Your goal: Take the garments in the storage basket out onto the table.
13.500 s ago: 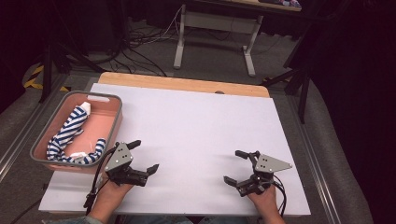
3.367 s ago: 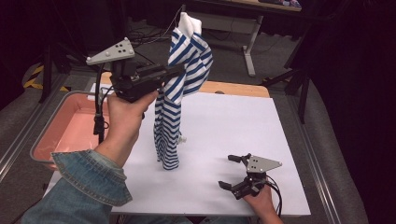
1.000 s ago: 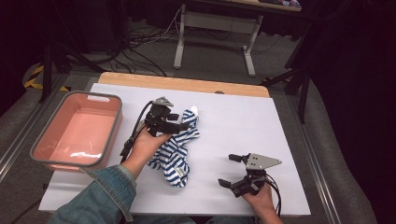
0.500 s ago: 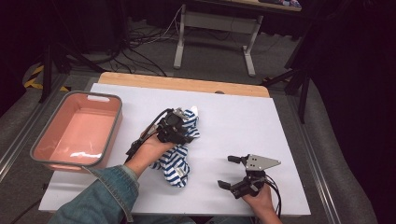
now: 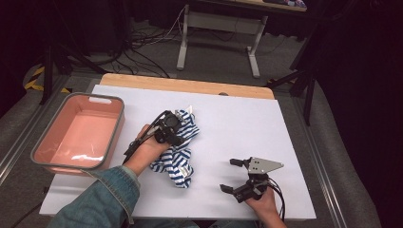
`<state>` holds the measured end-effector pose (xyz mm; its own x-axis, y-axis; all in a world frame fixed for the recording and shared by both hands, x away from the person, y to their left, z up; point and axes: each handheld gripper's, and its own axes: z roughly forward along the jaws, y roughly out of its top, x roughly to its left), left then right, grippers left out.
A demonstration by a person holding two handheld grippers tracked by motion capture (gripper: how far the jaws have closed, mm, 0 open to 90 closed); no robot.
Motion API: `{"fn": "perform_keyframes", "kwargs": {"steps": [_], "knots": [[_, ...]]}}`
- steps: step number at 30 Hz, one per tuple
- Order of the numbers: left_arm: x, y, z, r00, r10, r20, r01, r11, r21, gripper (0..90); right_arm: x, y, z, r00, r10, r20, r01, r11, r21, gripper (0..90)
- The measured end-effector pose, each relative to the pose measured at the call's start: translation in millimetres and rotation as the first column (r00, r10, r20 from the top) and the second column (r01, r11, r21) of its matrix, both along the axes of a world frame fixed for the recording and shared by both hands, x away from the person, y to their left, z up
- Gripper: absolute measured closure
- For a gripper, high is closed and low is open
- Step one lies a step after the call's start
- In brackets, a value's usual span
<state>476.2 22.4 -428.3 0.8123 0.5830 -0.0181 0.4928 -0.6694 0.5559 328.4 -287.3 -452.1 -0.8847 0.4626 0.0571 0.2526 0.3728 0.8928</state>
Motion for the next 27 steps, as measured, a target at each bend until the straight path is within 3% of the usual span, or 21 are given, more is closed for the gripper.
{"fn": "perform_keyframes", "kwargs": {"steps": [7,11,14,16,21,24,27], "knots": [[0.9,7.4,1.4,0.9997,0.022,0.007,-0.022,0.9998,0.004,82.4,0.7,2.3,-0.4,0.9999,0.011,0.000,-0.011,1.000,-0.003,0.0],[-0.1,10.7,6.1,0.9995,0.028,0.017,-0.028,0.9991,-0.033,86.2,0.8,3.2,0.2,0.9999,0.014,0.001,-0.014,1.000,-0.003,0.0],[-0.4,16.0,11.2,0.9995,0.026,0.019,-0.024,0.9955,-0.092,86.4,1.6,3.6,0.4,0.9999,0.015,0.000,-0.015,1.000,-0.003,0.0],[-0.9,20.7,15.3,0.9992,0.035,0.018,-0.032,0.9888,-0.146,86.2,2.4,4.2,1.2,0.9999,0.015,0.000,-0.015,1.000,-0.004,0.0],[-1.5,30.3,23.1,0.9983,0.052,0.026,-0.045,0.9737,-0.223,86.3,8.1,6.7,6.2,0.9999,0.012,0.003,-0.012,1.000,0.009,0.4],[-1.7,36.4,26.5,0.9981,0.060,0.015,-0.053,0.9588,-0.279,86.1,11.6,9.8,9.5,0.9999,0.011,0.011,-0.011,1.000,0.005,0.9],[-1.2,41.8,28.2,0.9970,0.073,0.025,-0.063,0.9549,-0.290,86.1,17.2,13.7,11.9,1.0000,0.006,0.007,-0.006,1.000,-0.001,1.3]]}}
